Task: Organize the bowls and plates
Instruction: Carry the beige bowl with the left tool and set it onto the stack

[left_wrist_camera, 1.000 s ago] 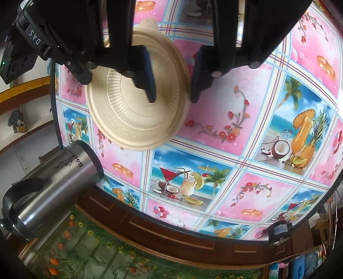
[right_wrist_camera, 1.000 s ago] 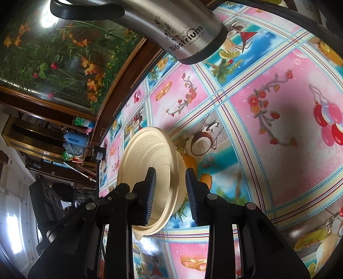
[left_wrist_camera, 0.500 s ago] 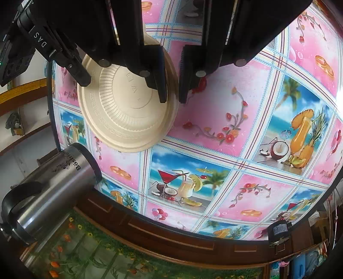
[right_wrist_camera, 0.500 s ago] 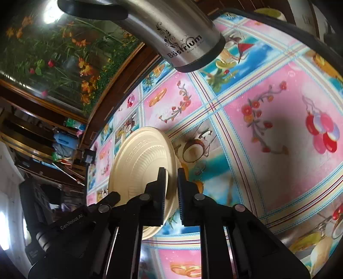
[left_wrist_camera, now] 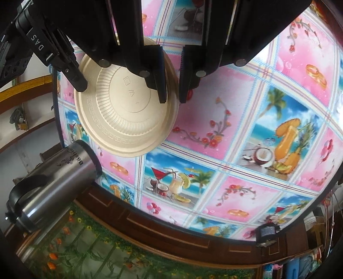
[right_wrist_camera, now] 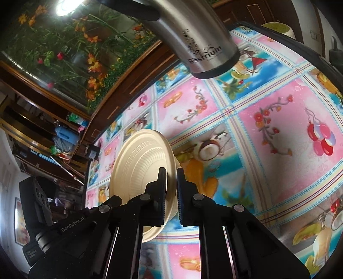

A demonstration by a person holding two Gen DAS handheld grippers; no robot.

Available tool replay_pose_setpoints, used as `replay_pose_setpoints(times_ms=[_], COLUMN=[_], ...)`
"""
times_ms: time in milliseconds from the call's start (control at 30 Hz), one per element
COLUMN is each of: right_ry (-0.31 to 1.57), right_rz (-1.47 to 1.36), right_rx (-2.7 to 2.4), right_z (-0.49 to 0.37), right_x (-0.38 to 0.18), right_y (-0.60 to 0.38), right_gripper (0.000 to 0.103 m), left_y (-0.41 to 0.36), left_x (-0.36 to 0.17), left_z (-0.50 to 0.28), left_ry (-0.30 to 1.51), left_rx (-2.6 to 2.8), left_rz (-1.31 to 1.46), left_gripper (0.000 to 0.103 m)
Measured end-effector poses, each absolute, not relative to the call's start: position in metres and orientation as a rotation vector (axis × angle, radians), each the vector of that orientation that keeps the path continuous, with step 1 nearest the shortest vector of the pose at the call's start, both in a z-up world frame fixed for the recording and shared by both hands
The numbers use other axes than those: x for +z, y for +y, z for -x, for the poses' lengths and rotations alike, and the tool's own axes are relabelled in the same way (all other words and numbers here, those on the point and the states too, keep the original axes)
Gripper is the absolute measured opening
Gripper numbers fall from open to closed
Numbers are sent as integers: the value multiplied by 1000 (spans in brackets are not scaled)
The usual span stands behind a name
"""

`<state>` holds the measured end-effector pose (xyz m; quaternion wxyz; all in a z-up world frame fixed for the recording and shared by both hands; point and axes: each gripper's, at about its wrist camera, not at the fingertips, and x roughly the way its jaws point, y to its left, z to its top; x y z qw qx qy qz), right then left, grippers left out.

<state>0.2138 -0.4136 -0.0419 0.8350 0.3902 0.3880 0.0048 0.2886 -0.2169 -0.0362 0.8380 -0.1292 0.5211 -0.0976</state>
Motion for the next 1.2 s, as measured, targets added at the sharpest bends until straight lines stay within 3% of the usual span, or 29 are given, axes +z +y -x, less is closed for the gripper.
replay_pose_setpoints(times_ms=[600,1200], right_ry=[701,767], right_rz=[-801,-624], right_rx=[189,456], right_z=[-131,-63], right_x=[27,57], right_y=[-339,-159], right_gripper=[8,9], left_y=[-133,47], left_x=[37,54], left_z=[-187,-57], left_ry=[929,816], left_rx=[-201,-14], left_rz=[367,442], left_gripper=[9,9])
